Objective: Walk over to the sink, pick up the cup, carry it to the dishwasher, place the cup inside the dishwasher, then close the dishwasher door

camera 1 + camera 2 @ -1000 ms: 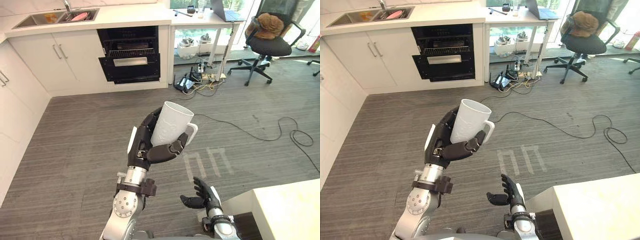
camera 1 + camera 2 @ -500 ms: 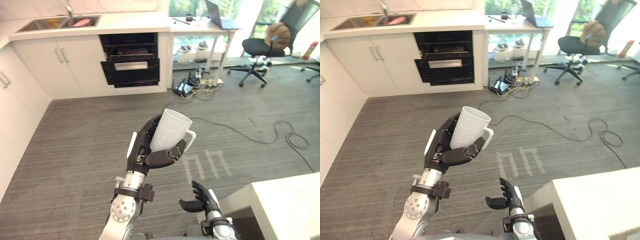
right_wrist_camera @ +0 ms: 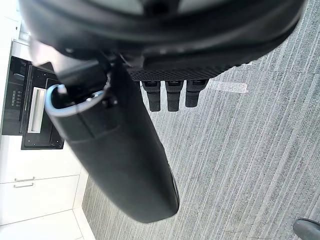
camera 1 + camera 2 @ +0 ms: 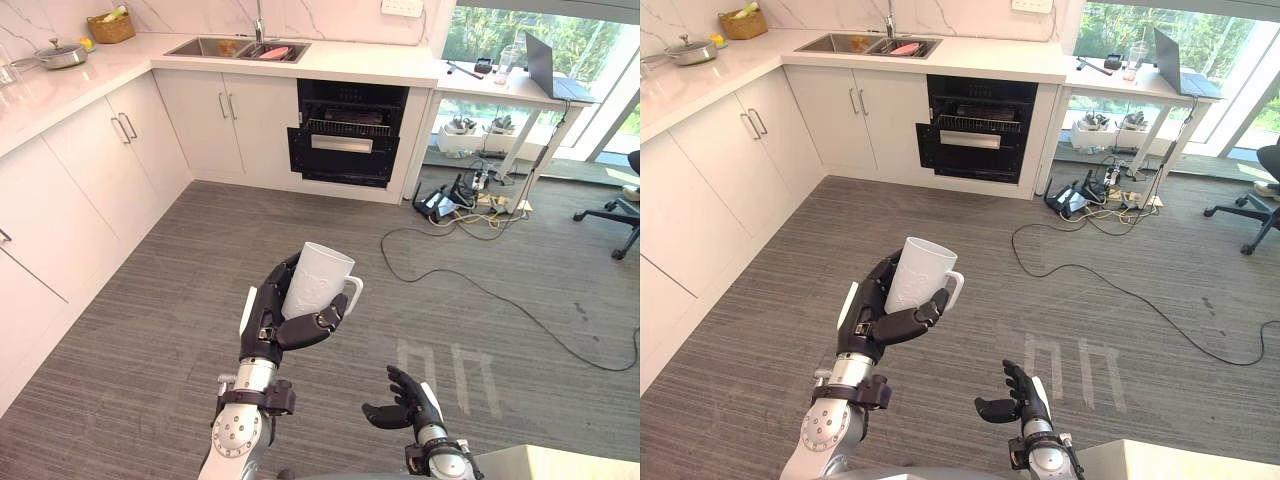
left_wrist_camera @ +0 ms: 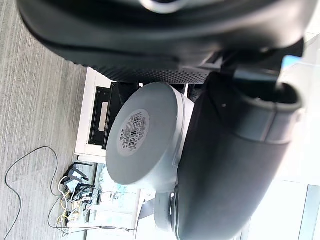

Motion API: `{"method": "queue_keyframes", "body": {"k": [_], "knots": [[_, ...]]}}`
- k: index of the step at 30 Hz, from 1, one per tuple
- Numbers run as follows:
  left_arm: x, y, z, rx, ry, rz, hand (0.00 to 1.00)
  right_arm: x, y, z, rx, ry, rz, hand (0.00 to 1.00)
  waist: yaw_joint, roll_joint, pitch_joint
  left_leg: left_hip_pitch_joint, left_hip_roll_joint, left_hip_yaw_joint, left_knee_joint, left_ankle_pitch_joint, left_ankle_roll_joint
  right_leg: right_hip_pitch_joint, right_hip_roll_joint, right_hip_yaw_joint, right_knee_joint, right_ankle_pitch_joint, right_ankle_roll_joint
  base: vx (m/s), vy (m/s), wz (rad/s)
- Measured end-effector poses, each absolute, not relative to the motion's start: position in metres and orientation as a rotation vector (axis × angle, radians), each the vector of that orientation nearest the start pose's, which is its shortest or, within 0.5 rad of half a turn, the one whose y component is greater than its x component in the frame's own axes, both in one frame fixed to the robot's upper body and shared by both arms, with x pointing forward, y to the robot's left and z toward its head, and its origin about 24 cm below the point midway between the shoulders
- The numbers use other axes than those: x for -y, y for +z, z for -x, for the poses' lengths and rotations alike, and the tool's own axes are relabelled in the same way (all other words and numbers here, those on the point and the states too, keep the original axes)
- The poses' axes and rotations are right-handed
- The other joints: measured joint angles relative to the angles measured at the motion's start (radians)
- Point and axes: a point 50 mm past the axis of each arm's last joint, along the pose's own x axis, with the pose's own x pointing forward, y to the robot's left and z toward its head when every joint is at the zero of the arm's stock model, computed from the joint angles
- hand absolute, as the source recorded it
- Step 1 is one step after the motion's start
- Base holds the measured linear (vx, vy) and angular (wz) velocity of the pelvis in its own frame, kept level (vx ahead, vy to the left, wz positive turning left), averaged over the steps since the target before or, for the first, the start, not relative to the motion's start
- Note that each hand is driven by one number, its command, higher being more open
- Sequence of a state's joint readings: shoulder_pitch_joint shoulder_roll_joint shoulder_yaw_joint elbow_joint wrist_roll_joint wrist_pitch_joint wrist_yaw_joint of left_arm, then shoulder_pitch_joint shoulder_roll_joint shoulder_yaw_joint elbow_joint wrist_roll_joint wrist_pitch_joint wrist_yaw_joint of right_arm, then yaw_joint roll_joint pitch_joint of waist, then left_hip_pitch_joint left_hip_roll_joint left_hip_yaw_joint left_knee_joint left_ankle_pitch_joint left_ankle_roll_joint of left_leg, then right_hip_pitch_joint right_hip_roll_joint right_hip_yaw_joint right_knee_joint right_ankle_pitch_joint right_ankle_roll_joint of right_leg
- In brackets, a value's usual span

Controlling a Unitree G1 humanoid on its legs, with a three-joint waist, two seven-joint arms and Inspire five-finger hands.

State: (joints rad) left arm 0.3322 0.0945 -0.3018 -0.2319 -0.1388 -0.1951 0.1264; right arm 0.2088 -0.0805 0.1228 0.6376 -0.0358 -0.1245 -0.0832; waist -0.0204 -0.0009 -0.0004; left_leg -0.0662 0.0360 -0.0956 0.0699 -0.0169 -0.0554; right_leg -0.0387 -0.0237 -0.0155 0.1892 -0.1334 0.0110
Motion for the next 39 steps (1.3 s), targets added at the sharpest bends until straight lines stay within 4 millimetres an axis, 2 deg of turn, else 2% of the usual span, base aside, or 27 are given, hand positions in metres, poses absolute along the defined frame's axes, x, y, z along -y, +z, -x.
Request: {"method": "queue_keyframes", "body": {"k": [3, 6, 8, 12, 16, 19, 20, 22, 25, 27, 28, 30, 32, 33, 34, 35, 36, 37, 38, 39], "knots": [[-0.118, 0.040, -0.183, 0.062, -0.071, 0.146, 0.30, 0.163, -0.120, -0.133, -0.720, -0.009, 0.145, 0.90, -0.001, 0.002, -0.003, 0.026, 0.010, 0.031, -0.015, 0.000, -0.001, 0.009, 0.006, 0.029, -0.016, 0.008, 0.000, 0.01, -0.003, -0.27], [-0.112, 0.034, -0.184, 0.035, -0.080, 0.179, 0.30, 0.165, -0.125, -0.118, -0.760, -0.028, 0.137, 0.90, -0.026, -0.003, -0.020, 0.046, 0.018, 0.054, -0.035, 0.000, -0.001, 0.045, 0.004, 0.015, -0.063, 0.023, 0.000, 0.04, -0.006, -0.02], [-0.105, 0.026, -0.188, -0.005, -0.092, 0.207, 0.30, 0.167, -0.127, -0.112, -0.778, -0.054, 0.125, 0.90, -0.034, -0.003, -0.027, 0.059, 0.028, 0.110, -0.046, 0.000, -0.001, 0.060, -0.002, 0.012, -0.077, 0.024, 0.002, 0.03, 0.008, 0.01], [-0.105, 0.014, -0.192, -0.058, -0.091, 0.220, 0.30, 0.167, -0.127, -0.113, -0.779, -0.111, 0.070, 0.90, -0.049, -0.003, -0.032, 0.069, 0.026, 0.137, -0.064, 0.019, -0.007, 0.091, -0.013, -0.011, -0.121, 0.034, 0.014, 0.05, 0.013, 0.17], [-0.110, 0.007, -0.195, -0.090, -0.080, 0.223, 0.30, 0.169, -0.123, -0.129, -0.744, -0.156, 0.049, 0.90, -0.046, 0.000, -0.023, 0.055, 0.015, 0.135, -0.100, 0.067, -0.006, 0.091, -0.024, -0.074, -0.121, 0.034, 0.014, -0.02, -0.004, 0.51], [-0.115, 0.009, -0.196, -0.083, -0.049, 0.222, 0.30, 0.172, -0.115, -0.149, -0.686, -0.159, 0.058, 0.90, -0.020, 0.006, 0.004, 0.025, 0.012, 0.109, -0.084, 0.081, -0.006, 0.093, -0.023, -0.123, -0.112, 0.028, 0.007, -0.12, -0.032, 0.56], [-0.117, 0.010, -0.197, -0.075, -0.039, 0.223, 0.30, 0.174, -0.111, -0.157, -0.662, -0.165, 0.061, 0.90, -0.010, 0.007, 0.032, -0.006, 0.010, 0.085, -0.040, 0.065, -0.006, 0.095, -0.023, -0.160, -0.098, 0.021, 0.004, -0.21, -0.038, 0.78], [-0.117, 0.011, -0.197, -0.071, -0.031, 0.229, 0.30, 0.177, -0.108, -0.162, -0.647, -0.174, 0.065, 0.90, 0.003, 0.015, 0.066, -0.047, 0.019, 0.108, 0.022, 0.032, 0.002, 0.101, -0.024, -0.202, -0.082, 0.005, 0.009, -0.17, -0.026, 0.77], [-0.119, 0.012, -0.198, -0.067, -0.012, 0.242, 0.30, 0.181, -0.105, -0.165, -0.628, -0.192, 0.071, 0.90, 0.008, 0.030, 0.086, -0.077, 0.048, 0.209, 0.047, 0.027, 0.007, 0.106, -0.037, -0.259, -0.079, -0.011, 0.008, -0.04, 0.008, 0.58], [-0.121, 0.016, -0.200, -0.049, 0.000, 0.260, 0.30, 0.182, -0.102, -0.168, -0.614, -0.202, 0.076, 0.90, 0.007, 0.034, 0.091, -0.106, 0.075, 0.290, 0.099, 0.022, 0.020, 0.105, -0.053, -0.297, -0.054, -0.025, 0.024, 0.08, 0.032, 0.53], [-0.121, 0.020, -0.200, -0.035, -0.001, 0.265, 0.30, 0.183, -0.100, -0.170, -0.601, -0.206, 0.078, 0.90, 0.016, 0.033, 0.092, -0.118, 0.070, 0.298, 0.125, 0.011, 0.034, 0.098, -0.068, -0.304, -0.030, -0.041, 0.033, 0.11, 0.050, 0.35], [-0.120, 0.025, -0.201, -0.010, -0.005, 0.273, 0.30, 0.184, -0.093, -0.177, -0.560, -0.209, 0.078, 0.90, 0.029, 0.034, 0.092, -0.133, 0.059, 0.298, 0.155, -0.005, 0.036, 0.088, -0.089, -0.305, -0.009, -0.060, 0.048, 0.15, 0.072, 0.12], [-0.120, 0.032, -0.202, 0.016, -0.007, 0.281, 0.30, 0.181, -0.085, -0.189, -0.516, -0.202, 0.074, 0.90, 0.034, 0.031, 0.094, -0.140, 0.041, 0.301, 0.199, -0.051, 0.045, 0.084, -0.119, -0.306, 0.021, -0.087, 0.067, 0.18, 0.109, 0.05], [-0.119, 0.033, -0.202, 0.021, -0.007, 0.283, 0.30, 0.180, -0.083, -0.192, -0.507, -0.199, 0.073, 0.90, 0.034, 0.027, 0.096, -0.141, 0.034, 0.304, 0.220, -0.073, 0.047, 0.084, -0.132, -0.305, 0.038, -0.101, 0.075, 0.16, 0.142, -0.02], [-0.119, 0.035, -0.201, 0.031, -0.010, 0.288, 0.30, 0.177, -0.081, -0.196, -0.492, -0.193, 0.067, 0.90, 0.033, 0.017, 0.102, -0.141, 0.019, 0.310, 0.259, -0.125, 0.060, 0.084, -0.164, -0.302, 0.092, -0.137, 0.092, 0.17, 0.164, -0.06], [-0.117, 0.037, -0.201, 0.039, -0.020, 0.297, 0.30, 0.178, -0.079, -0.199, -0.484, -0.190, 0.072, 0.90, 0.032, 0.014, 0.105, -0.129, 0.004, 0.315, 0.290, -0.168, 0.066, 0.060, -0.200, -0.284, 0.192, -0.160, 0.107, 0.18, 0.172, -0.06], [-0.115, 0.037, -0.201, 0.039, -0.019, 0.304, 0.30, 0.179, -0.079, -0.199, -0.483, -0.188, 0.075, 0.90, 0.032, 0.015, 0.104, -0.124, -0.002, 0.315, 0.298, -0.179, 0.074, 0.035, -0.214, -0.273, 0.258, -0.160, 0.106, 0.21, 0.194, 0.05], [-0.115, 0.040, -0.201, 0.050, -0.023, 0.306, 0.30, 0.177, -0.078, -0.199, -0.481, -0.186, 0.076, 0.90, 0.024, 0.016, 0.103, -0.100, -0.027, 0.307, 0.300, -0.194, 0.076, -0.013, -0.251, -0.252, 0.411, -0.155, 0.100, 0.33, 0.243, 0.26], [-0.115, 0.043, -0.201, 0.063, -0.028, 0.304, 0.30, 0.175, -0.079, -0.198, -0.485, -0.184, 0.070, 0.90, 0.010, -0.007, 0.114, -0.064, -0.051, 0.290, 0.296, -0.210, 0.092, -0.067, -0.277, -0.203, 0.564, -0.113, 0.065, 0.36, 0.231, 0.39], [-0.116, 0.044, -0.201, 0.065, -0.028, 0.300, 0.30, 0.174, -0.080, -0.197, -0.489, -0.186, 0.064, 0.90, 0.003, -0.010, 0.115, -0.052, -0.053, 0.279, 0.295, -0.221, 0.101, -0.096, -0.274, -0.173, 0.622, -0.116, 0.058, 0.33, 0.161, 0.47]]}}
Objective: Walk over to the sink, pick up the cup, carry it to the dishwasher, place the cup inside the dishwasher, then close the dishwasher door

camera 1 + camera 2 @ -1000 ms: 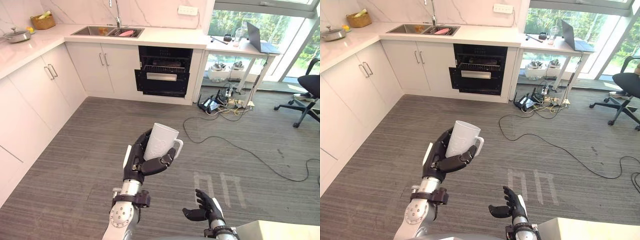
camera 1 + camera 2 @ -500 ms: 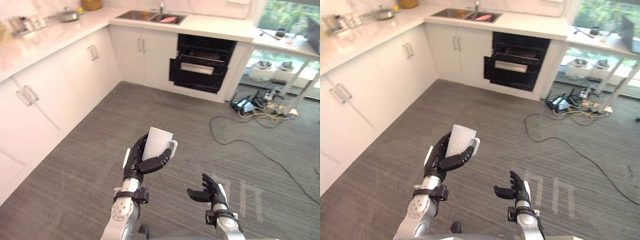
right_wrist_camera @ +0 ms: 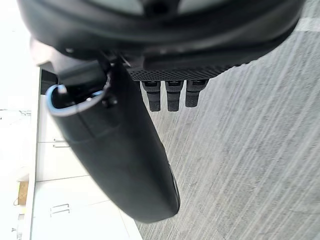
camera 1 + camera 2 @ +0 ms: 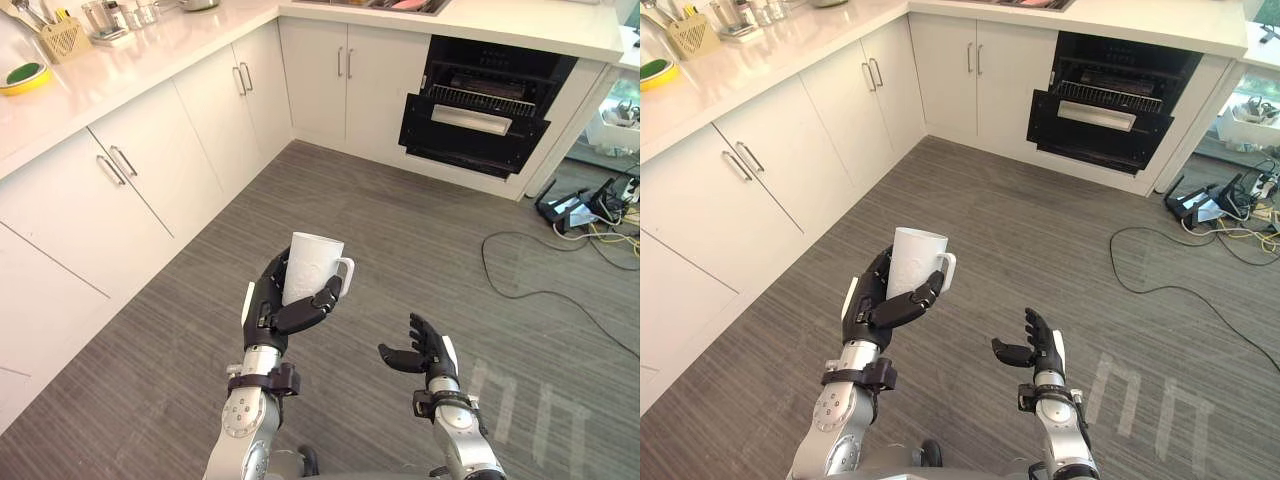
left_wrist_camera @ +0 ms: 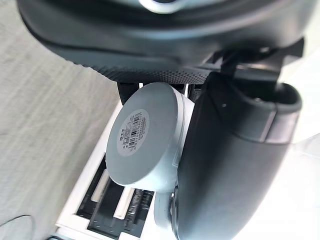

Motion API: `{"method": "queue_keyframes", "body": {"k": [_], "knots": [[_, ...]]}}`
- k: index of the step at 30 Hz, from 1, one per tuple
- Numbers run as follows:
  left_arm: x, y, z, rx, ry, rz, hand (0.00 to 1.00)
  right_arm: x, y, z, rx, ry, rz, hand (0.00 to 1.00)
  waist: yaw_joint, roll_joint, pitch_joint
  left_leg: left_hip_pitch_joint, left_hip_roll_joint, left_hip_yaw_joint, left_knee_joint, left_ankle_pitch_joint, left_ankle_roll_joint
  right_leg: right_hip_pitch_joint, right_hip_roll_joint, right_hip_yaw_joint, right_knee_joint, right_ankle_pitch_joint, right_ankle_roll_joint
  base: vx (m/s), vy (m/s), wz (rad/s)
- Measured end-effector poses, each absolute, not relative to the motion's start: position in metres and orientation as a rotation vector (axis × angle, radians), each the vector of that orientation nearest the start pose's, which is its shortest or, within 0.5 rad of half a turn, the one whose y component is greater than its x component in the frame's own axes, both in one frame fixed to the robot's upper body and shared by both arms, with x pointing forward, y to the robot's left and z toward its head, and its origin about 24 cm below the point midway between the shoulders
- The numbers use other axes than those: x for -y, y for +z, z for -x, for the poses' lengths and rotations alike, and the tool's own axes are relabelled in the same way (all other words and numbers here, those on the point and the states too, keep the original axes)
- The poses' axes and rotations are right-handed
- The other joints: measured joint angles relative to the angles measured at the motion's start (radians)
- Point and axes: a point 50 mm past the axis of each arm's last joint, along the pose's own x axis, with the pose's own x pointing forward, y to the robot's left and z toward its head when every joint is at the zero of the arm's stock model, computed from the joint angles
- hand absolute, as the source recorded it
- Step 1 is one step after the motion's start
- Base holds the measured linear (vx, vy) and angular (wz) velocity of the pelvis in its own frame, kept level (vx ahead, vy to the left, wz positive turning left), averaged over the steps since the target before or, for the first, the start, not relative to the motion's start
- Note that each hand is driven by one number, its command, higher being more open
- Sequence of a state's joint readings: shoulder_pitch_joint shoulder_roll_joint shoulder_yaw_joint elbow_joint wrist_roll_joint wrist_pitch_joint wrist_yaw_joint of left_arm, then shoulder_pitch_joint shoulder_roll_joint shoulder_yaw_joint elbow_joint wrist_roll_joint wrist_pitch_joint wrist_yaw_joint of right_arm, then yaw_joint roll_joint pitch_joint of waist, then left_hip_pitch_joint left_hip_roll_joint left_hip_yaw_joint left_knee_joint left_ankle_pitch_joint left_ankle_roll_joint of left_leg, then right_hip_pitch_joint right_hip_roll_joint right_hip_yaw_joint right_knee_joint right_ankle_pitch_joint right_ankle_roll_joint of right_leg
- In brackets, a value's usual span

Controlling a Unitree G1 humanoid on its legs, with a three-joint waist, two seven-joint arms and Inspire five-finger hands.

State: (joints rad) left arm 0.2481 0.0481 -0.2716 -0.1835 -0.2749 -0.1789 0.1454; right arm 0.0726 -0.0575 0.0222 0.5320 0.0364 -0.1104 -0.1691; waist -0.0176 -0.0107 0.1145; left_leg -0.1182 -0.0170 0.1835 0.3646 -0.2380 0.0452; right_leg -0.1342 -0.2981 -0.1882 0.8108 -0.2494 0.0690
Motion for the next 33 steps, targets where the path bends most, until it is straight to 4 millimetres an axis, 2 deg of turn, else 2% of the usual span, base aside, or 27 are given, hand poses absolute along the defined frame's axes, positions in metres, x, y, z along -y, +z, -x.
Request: {"method": "queue_keyframes", "body": {"k": [1, 2, 5, 6, 8, 9, 10, 11, 12, 13, 15, 16, 18, 19, 21, 22, 23, 24, 25, 26, 27, 28, 29, 30, 31, 32, 33], "knots": [[-0.117, 0.043, -0.200, 0.062, -0.036, 0.284, 0.30, 0.171, -0.081, -0.194, -0.495, -0.179, 0.055, 0.90, -0.007, -0.003, -0.002, 0.025, 0.002, -0.021, -0.014, -0.018, 0.007, -0.046, 0.037, 0.046, 0.039, -0.045, -0.016, 0.29, 0.068, 0.47], [-0.119, 0.043, -0.200, 0.062, -0.033, 0.276, 0.30, 0.169, -0.080, -0.192, -0.491, -0.174, 0.046, 0.90, -0.011, -0.002, -0.002, 0.053, 0.005, -0.038, -0.039, -0.017, -0.003, -0.088, 0.069, 0.059, 0.028, -0.073, -0.033, 0.36, 0.061, 0.42], [-0.120, 0.043, -0.200, 0.062, -0.028, 0.275, 0.30, 0.166, -0.078, -0.194, -0.477, -0.164, 0.039, 0.90, -0.013, 0.006, 0.002, 0.125, 0.014, -0.058, -0.113, -0.018, -0.010, -0.185, 0.133, 0.046, -0.061, -0.086, -0.046, 0.42, 0.011, 0.25], [-0.120, 0.043, -0.201, 0.062, -0.028, 0.276, 0.30, 0.166, -0.075, -0.196, -0.466, -0.160, 0.040, 0.90, -0.024, 0.020, 0.004, 0.157, 0.035, -0.071, -0.140, -0.025, -0.026, -0.227, 0.177, 0.036, -0.135, -0.082, -0.046, 0.46, -0.042, 0.28], [-0.120, 0.043, -0.202, 0.066, -0.030, 0.274, 0.30, 0.165, -0.071, -0.198, -0.442, -0.154, 0.038, 0.90, -0.029, 0.019, 0.003, 0.197, 0.051, -0.078, -0.153, -0.055, -0.072, -0.269, 0.230, 0.040, -0.283, -0.012, -0.055, 0.49, -0.057, 0.36], [-0.119, 0.040, -0.202, 0.054, -0.033, 0.272, 0.30, 0.165, -0.069, -0.196, -0.434, -0.152, 0.042, 0.90, -0.043, 0.006, -0.005, 0.227, 0.049, -0.086, -0.144, -0.081, -0.100, -0.260, 0.239, 0.054, -0.319, 0.168, -0.081, 0.56, -0.079, 0.46], [-0.114, 0.031, -0.201, 0.011, -0.030, 0.284, 0.30, 0.171, -0.069, -0.193, -0.435, -0.155, 0.064, 0.90, -0.046, 0.053, -0.022, 0.235, 0.093, -0.091, -0.109, -0.097, -0.119, -0.228, 0.260, 0.018, -0.309, 0.137, -0.104, 0.58, -0.090, 0.42], [-0.113, 0.028, -0.201, -0.002, -0.029, 0.287, 0.30, 0.173, -0.068, -0.194, -0.430, -0.155, 0.068, 0.90, -0.047, 0.065, -0.025, 0.223, 0.111, -0.090, -0.065, -0.097, -0.120, -0.206, 0.274, 0.011, -0.324, 0.130, -0.108, 0.57, -0.120, 0.21], [-0.111, 0.026, -0.201, -0.014, -0.025, 0.293, 0.30, 0.172, -0.064, -0.194, -0.411, -0.151, 0.069, 0.90, -0.047, 0.077, -0.018, 0.174, 0.140, -0.087, 0.109, -0.084, -0.134, -0.144, 0.297, -0.002, -0.367, 0.116, -0.121, 0.54, -0.148, 0.11], [-0.111, 0.026, -0.201, -0.016, -0.021, 0.302, 0.30, 0.169, -0.058, -0.191, -0.385, -0.146, 0.062, 0.90, -0.039, 0.081, -0.015, 0.091, 0.179, -0.088, 0.343, -0.013, -0.139, -0.067, 0.318, -0.004, -0.421, 0.110, -0.131, 0.63, -0.174, 0.02], [-0.110, 0.027, -0.196, -0.016, -0.015, 0.317, 0.30, 0.167, -0.048, -0.187, -0.339, -0.143, 0.058, 0.90, -0.016, 0.080, -0.014, 0.018, 0.237, -0.057, 0.574, -0.016, -0.131, 0.064, 0.343, 0.017, -0.508, 0.106, -0.137, 0.55, -0.115, -0.20], [-0.110, 0.028, -0.194, -0.011, -0.013, 0.326, 0.30, 0.165, -0.041, -0.188, -0.305, -0.144, 0.051, 0.90, -0.011, 0.080, -0.014, -0.018, 0.254, -0.042, 0.629, -0.030, -0.128, 0.120, 0.347, 0.025, -0.546, 0.104, -0.140, 0.44, -0.049, -0.34], [-0.109, 0.032, -0.192, 0.010, -0.022, 0.337, 0.30, 0.165, -0.032, -0.194, -0.246, -0.150, 0.041, 0.90, 0.010, 0.076, -0.014, -0.103, 0.256, -0.034, 0.622, -0.060, -0.121, 0.189, 0.346, 0.056, -0.607, 0.103, -0.142, 0.35, 0.020, -0.40], [-0.110, 0.033, -0.192, 0.018, -0.026, 0.337, 0.30, 0.164, -0.030, -0.198, -0.235, -0.147, 0.038, 0.90, 0.028, 0.081, -0.017, -0.158, 0.246, -0.038, 0.561, -0.074, -0.117, 0.217, 0.342, 0.077, -0.638, 0.099, -0.136, 0.30, 0.089, -0.39], [-0.110, 0.032, -0.192, 0.013, -0.026, 0.336, 0.30, 0.164, -0.033, -0.199, -0.248, -0.148, 0.039, 0.90, 0.031, 0.074, -0.012, -0.212, 0.199, -0.051, 0.413, -0.081, -0.114, 0.256, 0.313, 0.087, -0.653, 0.077, -0.111, 0.33, 0.165, -0.17], [-0.110, 0.031, -0.191, 0.007, -0.025, 0.336, 0.30, 0.167, -0.039, -0.197, -0.275, -0.154, 0.045, 0.90, 0.030, 0.073, -0.011, -0.235, 0.158, -0.066, 0.297, -0.068, -0.129, 0.275, 0.291, 0.091, -0.652, 0.054, -0.094, 0.31, 0.205, -0.01], [-0.110, 0.031, -0.191, 0.006, -0.025, 0.335, 0.30, 0.168, -0.042, -0.196, -0.291, -0.159, 0.048, 0.90, 0.031, 0.073, -0.011, -0.242, 0.140, -0.070, 0.235, -0.049, -0.128, 0.283, 0.280, 0.095, -0.651, 0.040, -0.081, 0.32, 0.239, -0.12], [-0.111, 0.031, -0.191, 0.008, -0.022, 0.334, 0.30, 0.170, -0.049, -0.193, -0.325, -0.163, 0.053, 0.90, 0.032, 0.077, -0.013, -0.239, 0.115, -0.075, 0.105, 0.019, -0.122, 0.293, 0.265, 0.109, -0.640, 0.008, -0.054, 0.26, 0.211, -0.33], [-0.112, 0.031, -0.191, 0.007, -0.017, 0.332, 0.30, 0.170, -0.054, -0.190, -0.353, -0.163, 0.055, 0.90, 0.039, 0.075, -0.014, -0.220, 0.108, -0.065, 0.088, 0.119, -0.093, 0.295, 0.253, 0.134, -0.621, -0.022, -0.044, 0.45, 0.369, -0.52], [-0.116, 0.031, -0.192, 0.009, -0.013, 0.317, 0.30, 0.167, -0.057, -0.189, -0.376, -0.161, 0.049, 0.90, 0.043, 0.061, -0.020, -0.217, 0.088, -0.037, 0.121, 0.117, -0.048, 0.296, 0.223, 0.157, -0.596, -0.059, -0.021, 0.41, 0.327, -0.47], [-0.118, 0.031, -0.192, 0.012, -0.006, 0.313, 0.30, 0.165, -0.058, -0.189, -0.378, -0.155, 0.046, 0.90, 0.039, 0.050, -0.022, -0.223, 0.077, -0.030, 0.141, 0.092, -0.032, 0.293, 0.205, 0.161, -0.586, -0.069, -0.017, 0.52, 0.384, -0.35], [-0.118, 0.032, -0.194, 0.017, -0.005, 0.309, 0.30, 0.163, -0.057, -0.190, -0.376, -0.152, 0.041, 0.90, 0.033, 0.036, -0.020, -0.227, 0.067, -0.006, 0.180, 0.046, -0.014, 0.282, 0.182, 0.178, -0.544, -0.081, -0.006, 0.43, 0.288, -0.31], [-0.117, 0.032, -0.194, 0.015, -0.014, 0.305, 0.30, 0.162, -0.056, -0.192, -0.370, -0.148, 0.039, 0.90, 0.033, 0.031, -0.018, -0.209, 0.056, 0.012, 0.192, 0.011, 0.000, 0.235, 0.167, 0.193, -0.426, -0.087, 0.006, 0.42, 0.289, -0.29], [-0.117, 0.032, -0.194, 0.015, -0.019, 0.300, 0.30, 0.161, -0.055, -0.193, -0.365, -0.147, 0.035, 0.90, 0.029, 0.026, -0.016, -0.192, 0.046, 0.020, 0.186, -0.001, 0.008, 0.204, 0.155, 0.194, -0.339, -0.085, 0.019, 0.41, 0.272, -0.14], [-0.117, 0.032, -0.194, 0.013, -0.034, 0.285, 0.30, 0.158, -0.054, -0.196, -0.356, -0.145, 0.028, 0.90, 0.015, 0.011, -0.014, -0.139, 0.017, 0.025, 0.156, -0.014, 0.027, 0.132, 0.124, 0.205, -0.143, -0.060, 0.069, 0.34, 0.194, 0.06], [-0.117, 0.032, -0.194, 0.011, -0.041, 0.279, 0.30, 0.158, -0.053, -0.197, -0.354, -0.144, 0.025, 0.90, 0.010, 0.007, -0.015, -0.111, 0.008, 0.025, 0.141, -0.020, 0.034, 0.106, 0.115, 0.214, -0.064, -0.060, 0.071, 0.42, 0.191, 0.09], [-0.117, 0.032, -0.194, 0.010, -0.043, 0.275, 0.30, 0.156, -0.053, -0.199, -0.350, -0.139, 0.026, 0.90, 0.005, 0.007, -0.015, -0.044, 0.001, 0.024, 0.099, -0.026, 0.041, 0.062, 0.116, 0.206, 0.050, -0.072, 0.048, 0.39, 0.134, -0.03]]}}
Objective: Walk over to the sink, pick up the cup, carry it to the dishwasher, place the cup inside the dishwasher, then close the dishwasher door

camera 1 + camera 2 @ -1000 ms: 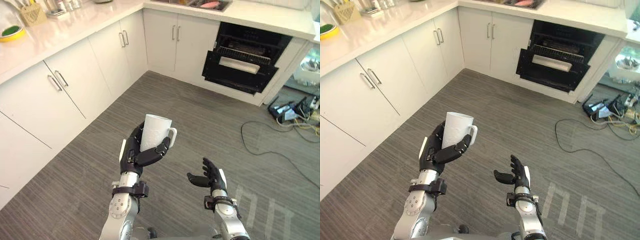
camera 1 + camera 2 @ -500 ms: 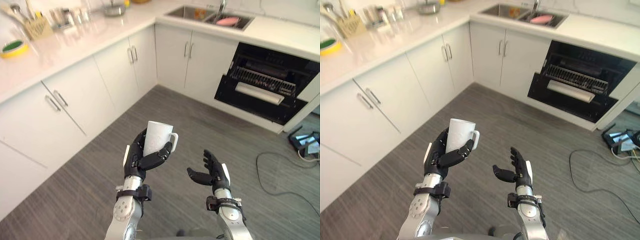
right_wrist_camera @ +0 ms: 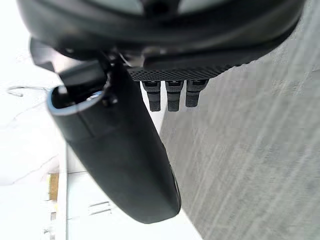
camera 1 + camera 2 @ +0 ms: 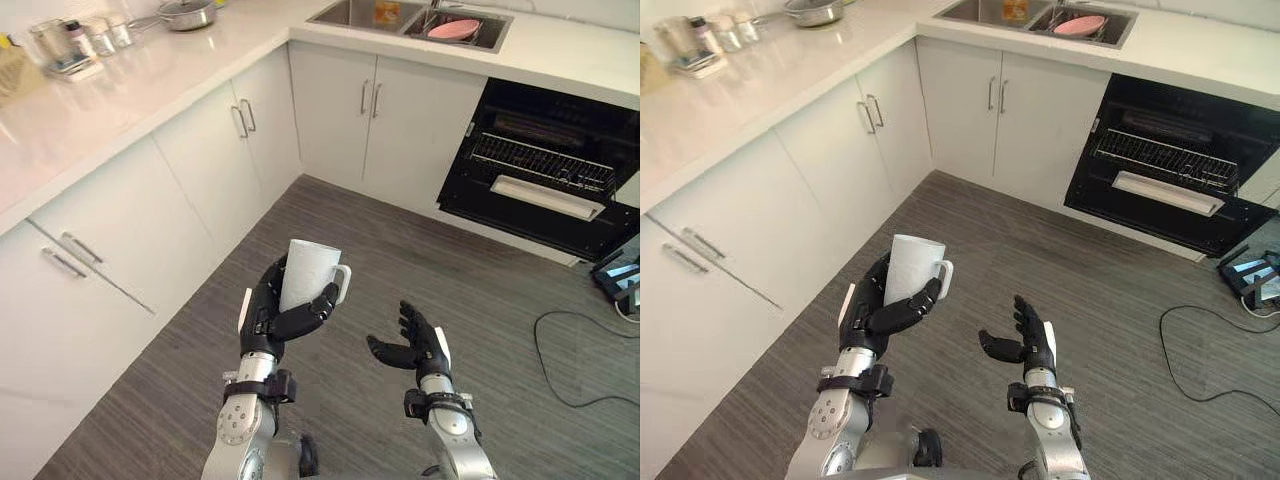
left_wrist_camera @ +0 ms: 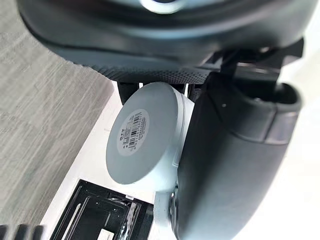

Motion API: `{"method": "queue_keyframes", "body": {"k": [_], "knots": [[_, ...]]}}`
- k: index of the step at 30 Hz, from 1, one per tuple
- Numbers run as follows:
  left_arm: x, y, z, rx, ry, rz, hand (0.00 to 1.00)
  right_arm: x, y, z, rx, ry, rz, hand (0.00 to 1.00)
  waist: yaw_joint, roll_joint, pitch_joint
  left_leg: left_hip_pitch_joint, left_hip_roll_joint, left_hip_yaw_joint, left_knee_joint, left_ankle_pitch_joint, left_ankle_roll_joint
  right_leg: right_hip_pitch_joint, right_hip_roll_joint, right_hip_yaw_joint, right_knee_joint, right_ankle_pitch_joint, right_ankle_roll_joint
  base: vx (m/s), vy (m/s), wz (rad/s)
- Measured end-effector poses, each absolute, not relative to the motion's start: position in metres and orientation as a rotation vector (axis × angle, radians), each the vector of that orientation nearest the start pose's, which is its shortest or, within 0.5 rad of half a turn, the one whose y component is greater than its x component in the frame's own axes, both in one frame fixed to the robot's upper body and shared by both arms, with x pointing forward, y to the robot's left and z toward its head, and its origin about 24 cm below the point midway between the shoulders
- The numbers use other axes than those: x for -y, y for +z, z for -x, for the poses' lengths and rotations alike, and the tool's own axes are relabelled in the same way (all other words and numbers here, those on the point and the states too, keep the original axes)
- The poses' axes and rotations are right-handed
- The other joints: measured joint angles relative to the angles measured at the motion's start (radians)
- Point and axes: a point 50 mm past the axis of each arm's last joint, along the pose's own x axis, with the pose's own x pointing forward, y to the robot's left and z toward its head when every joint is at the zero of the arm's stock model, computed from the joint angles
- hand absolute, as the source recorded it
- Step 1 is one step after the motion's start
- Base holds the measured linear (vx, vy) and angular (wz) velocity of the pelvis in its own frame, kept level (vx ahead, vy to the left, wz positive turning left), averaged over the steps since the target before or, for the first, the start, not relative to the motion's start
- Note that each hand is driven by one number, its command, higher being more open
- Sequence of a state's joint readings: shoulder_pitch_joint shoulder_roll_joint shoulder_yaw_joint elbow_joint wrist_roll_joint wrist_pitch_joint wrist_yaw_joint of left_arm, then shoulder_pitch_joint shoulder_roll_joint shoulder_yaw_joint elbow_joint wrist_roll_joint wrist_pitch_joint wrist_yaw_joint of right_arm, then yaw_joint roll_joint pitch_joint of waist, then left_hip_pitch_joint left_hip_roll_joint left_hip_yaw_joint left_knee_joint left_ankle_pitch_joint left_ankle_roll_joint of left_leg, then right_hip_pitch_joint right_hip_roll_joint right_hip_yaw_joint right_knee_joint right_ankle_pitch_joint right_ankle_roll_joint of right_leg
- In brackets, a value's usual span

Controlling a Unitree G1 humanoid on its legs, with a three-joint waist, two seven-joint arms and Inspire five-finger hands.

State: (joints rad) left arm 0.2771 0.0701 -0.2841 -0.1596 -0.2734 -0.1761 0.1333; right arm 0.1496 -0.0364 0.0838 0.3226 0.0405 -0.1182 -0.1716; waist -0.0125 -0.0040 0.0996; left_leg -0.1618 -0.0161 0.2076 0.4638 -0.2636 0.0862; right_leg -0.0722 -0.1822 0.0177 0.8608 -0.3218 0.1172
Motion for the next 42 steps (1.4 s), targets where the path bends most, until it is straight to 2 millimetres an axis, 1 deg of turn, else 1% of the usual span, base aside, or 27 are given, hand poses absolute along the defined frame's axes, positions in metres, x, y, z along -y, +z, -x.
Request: {"method": "queue_keyframes", "body": {"k": [1, 3, 5, 8, 9, 10, 11, 12, 13, 14, 15, 16, 18, 19, 21, 24, 26, 27, 29, 30, 32, 33, 34, 35, 37, 40, 42], "knots": [[-0.118, 0.032, -0.194, 0.012, -0.038, 0.276, 0.30, 0.152, -0.052, -0.201, -0.345, -0.123, 0.025, 0.90, 0.001, 0.002, -0.002, 0.067, 0.003, -0.002, -0.058, -0.001, -0.001, -0.048, 0.011, -0.023, 0.051, -0.020, -0.035, 0.44, 0.119, -0.07], [-0.118, 0.035, -0.194, 0.026, -0.034, 0.279, 0.30, 0.147, -0.049, -0.204, -0.331, -0.106, 0.013, 0.90, -0.001, 0.001, -0.007, 0.118, 0.014, -0.002, -0.110, -0.005, -0.010, -0.123, 0.031, -0.054, 0.046, -0.034, -0.059, 0.31, 0.046, -0.11], [-0.118, 0.036, -0.194, 0.031, -0.034, 0.276, 0.30, 0.141, -0.047, -0.208, -0.320, -0.093, 0.001, 0.90, -0.005, 0.000, -0.008, 0.176, 0.037, 0.003, -0.163, -0.016, -0.035, -0.241, 0.053, -0.120, -0.067, -0.038, -0.072, 0.33, -0.028, -0.14], [-0.118, 0.036, -0.194, 0.031, -0.036, 0.274, 0.30, 0.142, -0.048, -0.207, -0.322, -0.090, 0.004, 0.90, -0.016, 0.005, -0.005, 0.228, 0.056, 0.002, -0.196, -0.031, -0.067, -0.300, 0.087, -0.146, -0.252, -0.003, -0.081, 0.38, -0.080, 0.03], [-0.118, 0.035, -0.194, 0.026, -0.034, 0.271, 0.30, 0.143, -0.048, -0.206, -0.325, -0.085, 0.013, 0.90, -0.032, -0.002, -0.009, 0.257, 0.061, -0.007, -0.200, -0.057, -0.105, -0.296, 0.108, -0.142, -0.395, 0.163, -0.109, 0.46, -0.122, 0.24], [-0.115, 0.030, -0.195, 0.002, -0.035, 0.276, 0.30, 0.147, -0.050, -0.203, -0.336, -0.088, 0.030, 0.90, -0.037, 0.018, -0.016, 0.288, 0.076, -0.027, -0.197, -0.082, -0.130, -0.276, 0.125, -0.151, -0.378, 0.217, -0.133, 0.56, -0.154, 0.21], [-0.111, 0.027, -0.195, -0.013, -0.040, 0.285, 0.30, 0.150, -0.051, -0.202, -0.337, -0.089, 0.044, 0.90, -0.032, 0.040, -0.023, 0.292, 0.109, -0.031, -0.176, -0.088, -0.141, -0.258, 0.146, -0.163, -0.380, 0.195, -0.143, 0.48, -0.142, 0.09], [-0.110, 0.026, -0.195, -0.015, -0.042, 0.288, 0.30, 0.151, -0.049, -0.203, -0.331, -0.090, 0.048, 0.90, -0.032, 0.046, -0.022, 0.287, 0.121, -0.034, -0.149, -0.089, -0.142, -0.249, 0.155, -0.168, -0.381, 0.182, -0.149, 0.44, -0.167, 0.10], [-0.109, 0.027, -0.196, -0.012, -0.043, 0.293, 0.30, 0.153, -0.046, -0.203, -0.317, -0.097, 0.049, 0.90, -0.035, 0.052, -0.017, 0.253, 0.149, -0.050, -0.039, -0.086, -0.147, -0.213, 0.171, -0.189, -0.393, 0.163, -0.163, 0.41, -0.193, 0.25], [-0.106, 0.028, -0.197, -0.010, -0.049, 0.304, 0.30, 0.155, -0.042, -0.199, -0.300, -0.114, 0.044, 0.90, -0.033, 0.057, -0.013, 0.196, 0.187, -0.070, 0.140, -0.055, -0.170, -0.154, 0.193, -0.205, -0.421, 0.153, -0.176, 0.40, -0.190, 0.23], [-0.105, 0.028, -0.196, -0.011, -0.043, 0.312, 0.30, 0.155, -0.038, -0.198, -0.285, -0.117, 0.040, 0.90, -0.028, 0.057, -0.011, 0.165, 0.205, -0.074, 0.244, -0.014, -0.171, -0.120, 0.202, -0.204, -0.442, 0.148, -0.183, 0.38, -0.148, 0.07], [-0.105, 0.028, -0.195, -0.013, -0.034, 0.322, 0.30, 0.153, -0.031, -0.196, -0.252, -0.121, 0.028, 0.90, -0.017, 0.056, -0.010, 0.107, 0.239, -0.074, 0.408, -0.015, -0.168, -0.051, 0.213, -0.200, -0.481, 0.137, -0.189, 0.29, -0.090, -0.06], [-0.105, 0.030, -0.193, -0.003, -0.029, 0.331, 0.30, 0.152, -0.018, -0.199, -0.194, -0.130, 0.002, 0.90, -0.010, 0.056, -0.009, 0.042, 0.264, -0.060, 0.504, -0.028, -0.155, 0.018, 0.220, -0.193, -0.527, 0.124, -0.194, 0.30, -0.060, -0.07], [-0.105, 0.034, -0.191, 0.011, -0.029, 0.342, 0.30, 0.151, -0.009, -0.202, -0.144, -0.136, -0.008, 0.90, 0.000, 0.052, -0.009, -0.022, 0.263, -0.060, 0.488, -0.054, -0.131, 0.057, 0.220, -0.184, -0.553, 0.102, -0.203, 0.26, -0.018, -0.09], [-0.106, 0.034, -0.191, 0.013, -0.023, 0.344, 0.30, 0.152, -0.006, -0.205, -0.127, -0.141, -0.015, 0.90, 0.012, 0.056, -0.014, -0.072, 0.240, -0.067, 0.394, -0.077, -0.124, 0.086, 0.214, -0.172, -0.564, 0.084, -0.198, 0.24, 0.051, -0.14], [-0.110, 0.033, -0.190, 0.009, -0.006, 0.340, 0.30, 0.154, -0.008, -0.206, -0.137, -0.153, -0.043, 0.90, 0.026, 0.052, -0.011, -0.142, 0.134, -0.137, 0.127, -0.056, -0.141, 0.120, 0.171, -0.145, -0.563, 0.039, -0.161, 0.28, 0.169, -0.21], [-0.114, 0.032, -0.190, 0.010, 0.013, 0.335, 0.30, 0.158, -0.014, -0.205, -0.162, -0.169, -0.043, 0.90, 0.034, 0.052, -0.014, -0.138, 0.096, -0.144, 0.016, 0.063, -0.142, 0.131, 0.145, -0.106, -0.539, -0.002, -0.124, 0.35, 0.263, -0.49], [-0.118, 0.032, -0.190, 0.009, 0.027, 0.326, 0.30, 0.158, -0.017, -0.205, -0.177, -0.171, -0.042, 0.90, 0.040, 0.049, -0.024, -0.115, 0.078, -0.113, 0.013, 0.120, -0.095, 0.135, 0.120, -0.071, -0.521, -0.024, -0.088, 0.42, 0.303, -0.52], [-0.123, 0.035, -0.191, 0.025, 0.042, 0.317, 0.30, 0.155, -0.017, -0.206, -0.176, -0.170, -0.053, 0.90, 0.026, 0.026, -0.032, -0.129, 0.053, -0.083, 0.049, 0.065, -0.068, 0.132, 0.083, -0.045, -0.517, -0.040, -0.063, 0.47, 0.309, -0.39], [-0.123, 0.036, -0.193, 0.030, 0.039, 0.311, 0.30, 0.154, -0.014, -0.210, -0.163, -0.166, -0.057, 0.90, 0.025, 0.014, -0.030, -0.116, 0.036, -0.052, 0.050, 0.030, -0.049, 0.101, 0.058, -0.012, -0.458, -0.039, -0.060, 0.48, 0.295, -0.34], [-0.123, 0.036, -0.193, 0.027, 0.036, 0.306, 0.30, 0.152, -0.012, -0.213, -0.153, -0.162, -0.062, 0.90, 0.022, 0.008, -0.026, -0.078, 0.021, -0.032, 0.024, 0.016, -0.037, 0.058, 0.045, 0.005, -0.340, -0.029, -0.042, 0.37, 0.221, -0.30], [-0.123, 0.035, -0.192, 0.024, 0.031, 0.297, 0.30, 0.150, -0.012, -0.215, -0.150, -0.156, -0.068, 0.90, 0.023, 0.006, -0.024, -0.023, 0.013, -0.017, -0.009, 0.004, -0.027, 0.007, 0.032, 0.013, -0.191, 0.008, 0.002, 0.35, 0.163, -0.28], [-0.124, 0.035, -0.192, 0.021, 0.025, 0.286, 0.30, 0.149, -0.012, -0.215, -0.154, -0.150, -0.072, 0.90, 0.018, 0.005, -0.024, 0.027, 0.010, -0.016, -0.034, -0.004, -0.020, -0.018, 0.020, 0.008, -0.100, 0.028, -0.009, 0.34, 0.133, -0.27], [-0.124, 0.035, -0.191, 0.023, 0.018, 0.277, 0.30, 0.147, -0.013, -0.215, -0.155, -0.139, -0.072, 0.90, 0.016, 0.005, -0.026, 0.092, 0.014, -0.016, -0.073, -0.014, -0.020, -0.043, 0.019, -0.019, -0.018, 0.004, -0.050, 0.26, 0.071, -0.12], [-0.125, 0.037, -0.192, 0.044, 0.022, 0.263, 0.30, 0.142, -0.009, -0.219, -0.138, -0.111, -0.074, 0.90, 0.014, 0.005, -0.041, 0.147, 0.040, -0.008, -0.126, -0.026, -0.037, -0.136, 0.033, -0.074, 0.012, -0.022, -0.087, 0.28, 0.019, -0.20], [-0.126, 0.036, -0.191, 0.042, 0.026, 0.260, 0.30, 0.136, -0.003, -0.227, -0.108, -0.076, -0.079, 0.90, 0.011, 0.007, -0.039, 0.204, 0.081, 0.026, -0.166, -0.042, -0.067, -0.256, 0.041, -0.175, -0.092, -0.024, -0.097, 0.33, -0.065, -0.37], [-0.129, 0.036, -0.191, 0.042, 0.037, 0.256, 0.30, 0.135, 0.000, -0.230, -0.095, -0.071, -0.081, 0.90, -0.002, 0.005, -0.038, 0.246, 0.101, 0.040, -0.184, -0.057, -0.093, -0.292, 0.067, -0.232, -0.256, 0.026, -0.114, 0.36, -0.118, -0.25]]}}
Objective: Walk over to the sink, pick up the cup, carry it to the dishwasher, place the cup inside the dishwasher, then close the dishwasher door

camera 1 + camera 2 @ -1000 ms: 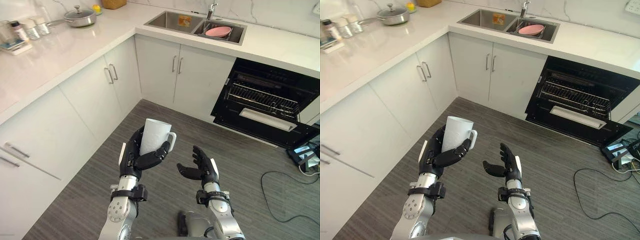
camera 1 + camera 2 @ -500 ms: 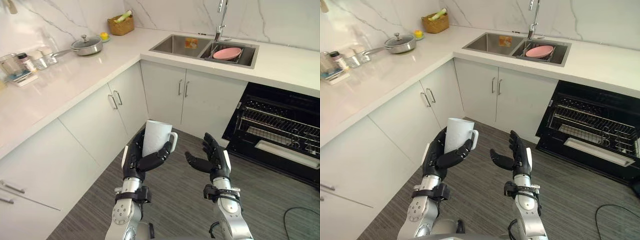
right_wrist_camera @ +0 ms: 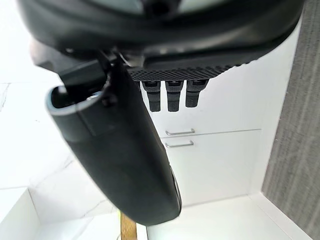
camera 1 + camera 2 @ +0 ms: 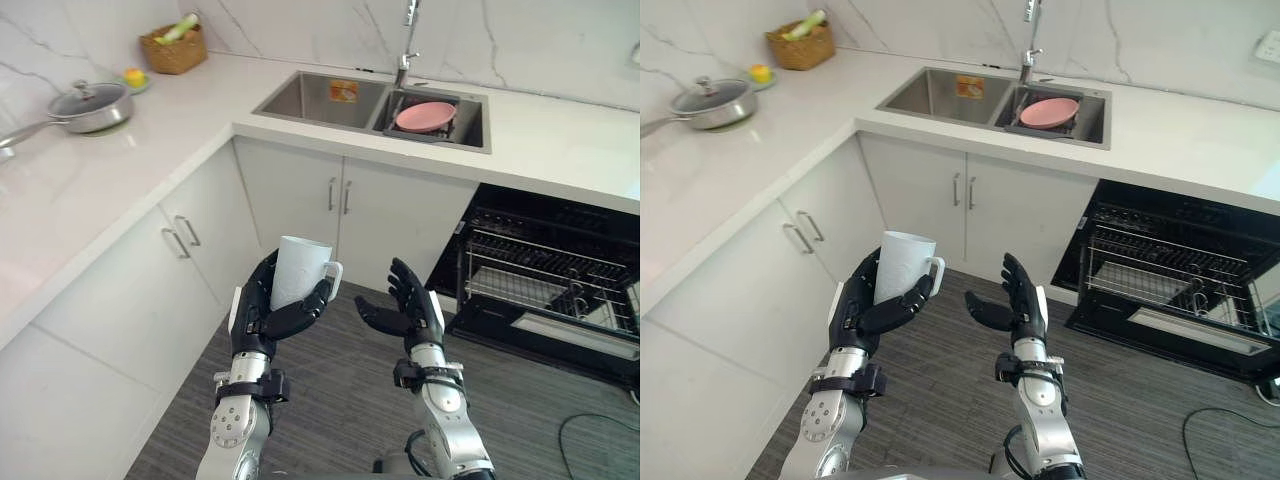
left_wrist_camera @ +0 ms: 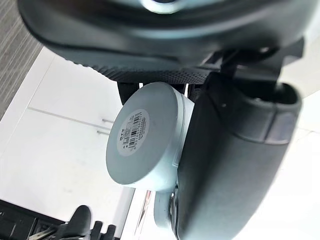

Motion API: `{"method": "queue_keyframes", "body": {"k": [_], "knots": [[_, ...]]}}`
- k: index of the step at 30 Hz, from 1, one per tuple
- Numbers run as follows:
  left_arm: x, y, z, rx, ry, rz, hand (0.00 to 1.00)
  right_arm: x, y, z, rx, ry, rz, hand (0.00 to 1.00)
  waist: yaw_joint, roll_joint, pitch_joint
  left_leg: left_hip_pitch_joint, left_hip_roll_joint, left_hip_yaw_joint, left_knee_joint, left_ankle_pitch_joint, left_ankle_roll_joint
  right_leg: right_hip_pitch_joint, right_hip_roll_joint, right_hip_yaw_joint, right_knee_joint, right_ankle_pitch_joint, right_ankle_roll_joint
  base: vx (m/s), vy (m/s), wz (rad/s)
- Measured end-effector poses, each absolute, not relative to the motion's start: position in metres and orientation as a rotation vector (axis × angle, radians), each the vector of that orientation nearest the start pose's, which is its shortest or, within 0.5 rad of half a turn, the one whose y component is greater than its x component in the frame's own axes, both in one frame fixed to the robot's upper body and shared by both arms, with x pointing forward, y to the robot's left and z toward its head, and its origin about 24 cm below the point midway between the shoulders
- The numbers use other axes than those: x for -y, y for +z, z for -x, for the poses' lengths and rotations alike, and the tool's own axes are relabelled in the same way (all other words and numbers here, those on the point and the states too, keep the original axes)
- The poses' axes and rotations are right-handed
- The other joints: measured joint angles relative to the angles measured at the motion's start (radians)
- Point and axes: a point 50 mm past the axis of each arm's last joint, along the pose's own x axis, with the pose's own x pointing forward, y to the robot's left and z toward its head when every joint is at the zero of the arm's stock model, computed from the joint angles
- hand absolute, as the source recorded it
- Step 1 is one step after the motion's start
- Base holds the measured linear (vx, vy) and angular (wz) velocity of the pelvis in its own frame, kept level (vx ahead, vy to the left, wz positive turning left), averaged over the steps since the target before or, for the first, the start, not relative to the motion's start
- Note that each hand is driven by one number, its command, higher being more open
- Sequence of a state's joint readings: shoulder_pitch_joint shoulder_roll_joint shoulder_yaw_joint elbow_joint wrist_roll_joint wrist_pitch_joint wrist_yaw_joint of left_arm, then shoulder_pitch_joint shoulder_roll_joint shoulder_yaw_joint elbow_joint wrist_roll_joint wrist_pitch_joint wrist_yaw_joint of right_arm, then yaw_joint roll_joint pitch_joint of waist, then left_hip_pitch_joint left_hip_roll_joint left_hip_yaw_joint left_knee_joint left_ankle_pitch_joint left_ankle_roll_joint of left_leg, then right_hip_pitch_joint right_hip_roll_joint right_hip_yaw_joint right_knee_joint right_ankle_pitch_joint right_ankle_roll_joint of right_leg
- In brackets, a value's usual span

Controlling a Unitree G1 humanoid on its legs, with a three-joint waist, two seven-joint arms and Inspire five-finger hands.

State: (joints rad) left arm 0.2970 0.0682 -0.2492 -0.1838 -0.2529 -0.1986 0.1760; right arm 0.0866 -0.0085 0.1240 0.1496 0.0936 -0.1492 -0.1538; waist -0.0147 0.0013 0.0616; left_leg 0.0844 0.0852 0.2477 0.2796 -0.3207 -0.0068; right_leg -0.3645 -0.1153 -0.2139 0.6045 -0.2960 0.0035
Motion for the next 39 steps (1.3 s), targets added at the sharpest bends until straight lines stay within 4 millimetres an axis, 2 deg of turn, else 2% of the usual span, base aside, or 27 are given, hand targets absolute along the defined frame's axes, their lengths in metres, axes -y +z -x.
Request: {"method": "queue_keyframes", "body": {"k": [1, 2, 4, 6, 7, 8, 10, 11, 14, 16, 17, 18, 19, 20, 21, 22, 23, 24, 25, 26, 28, 31, 34, 35, 36, 37, 39], "knots": [[-0.132, 0.036, -0.192, 0.044, 0.046, 0.248, 0.30, 0.135, 0.002, -0.230, -0.089, -0.072, -0.083, 0.90, -0.014, -0.017, -0.001, 0.028, -0.008, -0.003, 0.007, -0.029, -0.043, 0.016, 0.014, -0.001, -0.139, 0.204, -0.047, 0.41, -0.125, -0.09], [-0.130, 0.028, -0.194, 0.013, 0.058, 0.257, 0.30, 0.141, 0.001, -0.229, -0.092, -0.077, -0.059, 0.90, -0.024, 0.037, -0.002, 0.049, 0.038, -0.014, 0.017, -0.059, -0.064, 0.045, 0.056, -0.013, -0.130, 0.185, -0.062, 0.41, -0.105, -0.15], [-0.126, 0.027, -0.196, 0.007, 0.058, 0.270, 0.30, 0.149, 0.003, -0.227, -0.080, -0.096, -0.044, 0.90, -0.026, 0.055, -0.004, 0.049, 0.069, -0.028, 0.039, -0.055, -0.062, 0.053, 0.094, -0.011, -0.137, 0.154, -0.078, 0.43, -0.131, -0.25], [-0.122, 0.026, -0.201, 0.002, 0.040, 0.255, 0.30, 0.157, 0.005, -0.222, -0.073, -0.146, -0.051, 0.90, -0.033, 0.058, 0.003, 0.022, 0.102, -0.066, 0.159, -0.043, -0.072, 0.097, 0.121, -0.022, -0.153, 0.126, -0.089, 0.32, -0.145, -0.08], [-0.120, 0.025, -0.200, -0.005, 0.037, 0.260, 0.30, 0.160, 0.005, -0.218, -0.072, -0.164, -0.056, 0.90, -0.033, 0.060, 0.013, -0.011, 0.126, -0.085, 0.309, 0.000, -0.070, 0.161, 0.139, -0.017, -0.188, 0.120, -0.095, 0.41, -0.150, -0.16], [-0.118, 0.024, -0.199, -0.010, 0.038, 0.269, 0.30, 0.160, 0.010, -0.212, -0.055, -0.175, -0.063, 0.90, -0.029, 0.061, 0.019, -0.068, 0.145, -0.103, 0.488, 0.081, -0.068, 0.232, 0.150, -0.003, -0.239, 0.119, -0.097, 0.39, -0.115, -0.24], [-0.117, 0.024, -0.197, -0.012, 0.043, 0.280, 0.30, 0.158, 0.021, -0.209, -0.004, -0.170, -0.074, 0.90, -0.023, 0.064, 0.019, -0.152, 0.161, -0.101, 0.646, 0.056, -0.068, 0.307, 0.158, 0.019, -0.296, 0.117, -0.100, 0.26, -0.027, -0.28], [-0.117, 0.024, -0.196, -0.011, 0.042, 0.282, 0.30, 0.157, 0.025, -0.210, 0.017, -0.165, -0.077, 0.90, -0.022, 0.059, 0.023, -0.182, 0.159, -0.101, 0.664, 0.041, -0.059, 0.324, 0.159, 0.029, -0.313, 0.116, -0.101, 0.25, 0.017, -0.39], [-0.116, 0.024, -0.196, -0.013, 0.037, 0.284, 0.30, 0.155, 0.033, -0.212, 0.063, -0.159, -0.100, 0.90, 0.008, 0.057, 0.023, -0.288, 0.118, -0.130, 0.543, -0.019, -0.037, 0.375, 0.158, 0.090, -0.360, 0.114, -0.100, 0.24, 0.069, -0.55], [-0.117, 0.022, -0.194, -0.023, 0.042, 0.282, 0.30, 0.156, 0.031, -0.212, 0.051, -0.166, -0.121, 0.90, 0.019, 0.051, 0.028, -0.339, 0.034, -0.243, 0.343, -0.017, -0.047, 0.407, 0.138, 0.130, -0.380, 0.107, -0.079, 0.24, 0.160, -0.46], [-0.117, 0.021, -0.193, -0.026, 0.043, 0.282, 0.30, 0.156, 0.029, -0.212, 0.046, -0.167, -0.121, 0.90, 0.020, 0.050, 0.029, -0.347, 0.010, -0.275, 0.292, -0.010, -0.053, 0.413, 0.130, 0.140, -0.381, 0.102, -0.070, 0.25, 0.205, -0.39], [-0.117, 0.021, -0.192, -0.029, 0.044, 0.281, 0.30, 0.157, 0.027, -0.212, 0.037, -0.169, -0.119, 0.90, 0.020, 0.049, 0.030, -0.353, -0.017, -0.315, 0.219, 0.019, -0.059, 0.420, 0.119, 0.155, -0.380, 0.092, -0.055, 0.26, 0.230, -0.50], [-0.118, 0.021, -0.193, -0.027, 0.046, 0.282, 0.30, 0.158, 0.022, -0.211, 0.013, -0.171, -0.111, 0.90, 0.021, 0.058, 0.026, -0.344, -0.034, -0.345, 0.110, 0.135, -0.060, 0.426, 0.112, 0.186, -0.368, 0.064, -0.021, 0.26, 0.243, -0.58], [-0.118, 0.021, -0.192, -0.026, 0.048, 0.283, 0.30, 0.158, 0.019, -0.211, 0.000, -0.171, -0.109, 0.90, 0.026, 0.062, 0.024, -0.328, -0.034, -0.338, 0.102, 0.192, -0.052, 0.431, 0.110, 0.204, -0.357, 0.050, -0.012, 0.27, 0.295, -0.64], [-0.119, 0.021, -0.192, -0.025, 0.044, 0.273, 0.30, 0.158, 0.015, -0.210, -0.020, -0.173, -0.111, 0.90, 0.026, 0.053, 0.021, -0.321, -0.046, -0.316, 0.121, 0.208, -0.025, 0.433, 0.094, 0.223, -0.337, 0.024, 0.004, 0.32, 0.356, -0.45], [-0.122, 0.022, -0.193, -0.019, 0.038, 0.255, 0.30, 0.154, 0.013, -0.209, -0.030, -0.177, -0.131, 0.90, 0.013, 0.019, 0.019, -0.320, -0.079, -0.289, 0.142, 0.176, 0.001, 0.427, 0.052, 0.240, -0.305, -0.010, 0.029, 0.27, 0.298, -0.37], [-0.122, 0.023, -0.193, -0.018, 0.035, 0.251, 0.30, 0.153, 0.013, -0.209, -0.029, -0.179, -0.136, 0.90, 0.011, 0.010, 0.020, -0.321, -0.089, -0.275, 0.151, 0.162, 0.008, 0.419, 0.038, 0.251, -0.291, -0.020, 0.038, 0.25, 0.272, -0.37], [-0.122, 0.022, -0.193, -0.021, 0.032, 0.250, 0.30, 0.153, 0.013, -0.209, -0.027, -0.179, -0.138, 0.90, 0.012, 0.004, 0.019, -0.320, -0.098, -0.252, 0.164, 0.139, 0.022, 0.406, 0.024, 0.272, -0.262, -0.028, 0.047, 0.22, 0.259, -0.61], [-0.120, 0.022, -0.192, -0.023, 0.021, 0.247, 0.30, 0.151, 0.014, -0.210, -0.025, -0.172, -0.142, 0.90, 0.013, 0.004, 0.019, -0.305, -0.101, -0.212, 0.171, 0.113, 0.044, 0.357, 0.009, 0.288, -0.161, -0.031, 0.056, 0.26, 0.305, -0.65], [-0.119, 0.022, -0.192, -0.024, 0.018, 0.245, 0.30, 0.150, 0.015, -0.211, -0.022, -0.169, -0.146, 0.90, 0.012, 0.004, 0.019, -0.294, -0.103, -0.197, 0.171, 0.106, 0.050, 0.335, 0.002, 0.287, -0.110, -0.029, 0.069, 0.26, 0.273, -0.65], [-0.122, 0.022, -0.192, -0.026, 0.016, 0.228, 0.30, 0.145, 0.017, -0.216, -0.010, -0.151, -0.161, 0.90, 0.011, -0.002, 0.025, -0.220, -0.105, -0.145, 0.137, 0.092, 0.072, 0.267, -0.035, 0.243, 0.059, -0.010, 0.102, 0.23, 0.194, -0.66], [-0.126, 0.024, -0.194, -0.008, 0.042, 0.200, 0.30, 0.138, 0.022, -0.224, 0.013, -0.108, -0.176, 0.90, 0.002, -0.002, 0.023, -0.125, -0.088, -0.096, 0.061, 0.087, 0.079, 0.218, -0.058, 0.120, 0.122, -0.041, 0.048, 0.15, 0.080, -0.57], [-0.134, 0.028, -0.198, 0.015, 0.083, 0.190, 0.30, 0.126, 0.031, -0.233, 0.046, -0.021, -0.238, 0.90, -0.001, 0.000, 0.024, -0.098, -0.051, -0.035, 0.028, 0.085, 0.073, 0.147, -0.049, -0.008, 0.006, -0.042, 0.032, 0.09, -0.022, -0.64], [-0.136, 0.028, -0.199, 0.018, 0.091, 0.189, 0.30, 0.124, 0.032, -0.233, 0.047, -0.007, -0.245, 0.90, -0.001, -0.001, 0.024, -0.094, -0.044, -0.024, 0.029, 0.081, 0.066, 0.147, -0.045, -0.033, -0.044, -0.028, 0.022, 0.10, -0.068, -0.63], [-0.139, 0.029, -0.200, 0.023, 0.106, 0.185, 0.30, 0.120, 0.032, -0.233, 0.048, 0.020, -0.260, 0.90, -0.001, -0.013, 0.020, -0.080, -0.045, -0.004, 0.035, 0.065, 0.040, 0.162, -0.029, -0.054, -0.167, 0.105, -0.003, 0.15, -0.107, -0.42], [-0.139, 0.026, -0.201, 0.010, 0.120, 0.187, 0.30, 0.122, 0.030, -0.232, 0.040, 0.029, -0.261, 0.90, -0.006, 0.015, 0.023, -0.063, -0.018, -0.010, 0.049, 0.043, 0.018, 0.195, 0.000, -0.050, -0.192, 0.119, -0.001, 0.15, -0.102, -0.38], [-0.136, 0.027, -0.202, 0.017, 0.120, 0.188, 0.30, 0.128, 0.025, -0.227, 0.021, 0.029, -0.241, 0.90, -0.006, 0.041, 0.010, -0.054, 0.021, -0.009, 0.051, 0.031, 0.000, 0.233, 0.048, -0.053, -0.261, 0.136, -0.012, 0.15, -0.092, -0.20]]}}
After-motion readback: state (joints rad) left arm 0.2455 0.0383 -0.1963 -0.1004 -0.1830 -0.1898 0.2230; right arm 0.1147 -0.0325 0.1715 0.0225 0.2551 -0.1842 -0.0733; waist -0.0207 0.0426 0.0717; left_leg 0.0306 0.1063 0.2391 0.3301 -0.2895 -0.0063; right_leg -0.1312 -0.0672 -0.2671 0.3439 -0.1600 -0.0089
